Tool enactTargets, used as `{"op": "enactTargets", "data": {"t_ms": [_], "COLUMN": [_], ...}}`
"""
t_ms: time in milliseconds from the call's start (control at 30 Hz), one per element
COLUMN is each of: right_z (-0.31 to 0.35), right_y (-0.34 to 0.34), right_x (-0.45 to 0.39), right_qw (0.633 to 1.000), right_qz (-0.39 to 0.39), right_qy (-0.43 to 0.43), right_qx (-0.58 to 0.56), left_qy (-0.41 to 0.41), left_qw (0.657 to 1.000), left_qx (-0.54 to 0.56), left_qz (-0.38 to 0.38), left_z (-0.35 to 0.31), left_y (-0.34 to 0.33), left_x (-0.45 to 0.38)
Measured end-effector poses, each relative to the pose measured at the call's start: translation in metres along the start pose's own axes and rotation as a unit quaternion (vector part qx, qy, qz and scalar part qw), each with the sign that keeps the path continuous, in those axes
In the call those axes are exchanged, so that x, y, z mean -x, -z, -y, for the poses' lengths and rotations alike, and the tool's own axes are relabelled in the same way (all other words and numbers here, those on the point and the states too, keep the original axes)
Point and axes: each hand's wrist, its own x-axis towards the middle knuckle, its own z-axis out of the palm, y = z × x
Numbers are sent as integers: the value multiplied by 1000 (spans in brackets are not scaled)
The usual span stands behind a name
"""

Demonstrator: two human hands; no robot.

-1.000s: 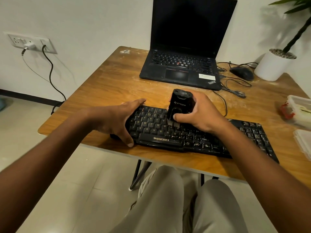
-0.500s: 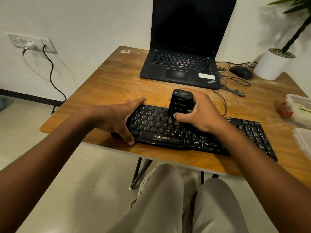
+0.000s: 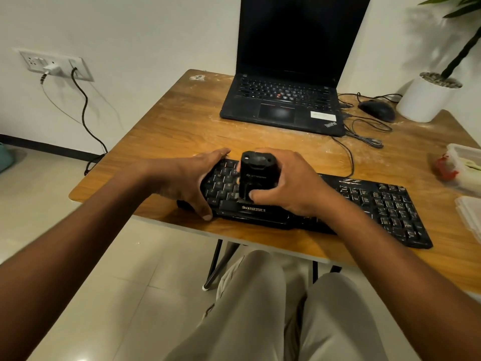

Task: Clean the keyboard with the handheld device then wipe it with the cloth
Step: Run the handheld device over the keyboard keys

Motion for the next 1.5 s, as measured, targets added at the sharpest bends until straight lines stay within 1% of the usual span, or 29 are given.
{"op": "enactTargets", "data": {"t_ms": [100, 200, 267, 367, 500, 600, 700, 733, 800, 867, 900, 967, 1033, 1200, 1267, 1400, 1433, 1500], "right_z": [-5, -5, -3, 1, -4, -13, -15, -15, -12, -7, -3, 0, -1, -17, -18, -7, -3, 2], "right_y": [24, 44, 45, 26, 10, 29, 50, 54, 55, 45, 36, 18, 8, 44, 58, 55, 46, 26], "right_x": [12, 21, 21, 14, 15, 27, 36, 36, 34, 26, 20, 11, 8, 27, 32, 24, 19, 9], "right_qw": [998, 996, 998, 997, 999, 999, 997, 997, 997, 995, 995, 996, 997, 996, 995, 994, 993, 994], "right_qz": [31, 35, 5, -39, -19, -7, 3, -3, -40, -75, -77, -55, -38, -3, 1, -68, -75, -55], "right_qy": [-43, -71, -68, -60, -33, -46, -68, -68, -67, -61, -59, -45, -33, -81, -87, -83, -83, -77], "right_qx": [37, 37, 19, -21, -17, 27, 43, 41, 17, -18, -36, -61, -53, 34, 47, -5, -22, -52], "left_qy": [-2, -1, -1, 2, 2, 3, 1, 1, 2, 3, 4, 4, 4, 5, 7, 10, 11, 10], "left_qw": [1000, 1000, 1000, 1000, 1000, 1000, 1000, 1000, 1000, 1000, 1000, 1000, 1000, 1000, 1000, 1000, 1000, 1000], "left_qx": [5, 5, 4, 2, -4, 2, 4, 3, 0, -1, -1, -2, -3, -5, -7, -9, -8, -7], "left_qz": [4, 2, 1, -1, 0, 1, 1, 0, 0, -1, -2, -4, -4, 1, 3, 1, 0, -1], "left_z": [-1, -1, -1, -1, 0, -1, -1, -1, -2, -2, -2, -1, 0, -1, -1, -2, -2, -2], "left_y": [0, 0, 1, 1, 0, 0, 0, 0, 0, 0, 0, 0, 0, 0, 1, 1, 1, 1], "left_x": [-1, -1, -1, -1, -1, -1, -2, -1, -2, -2, -2, -1, -1, -2, -3, -3, -2, -1]}}
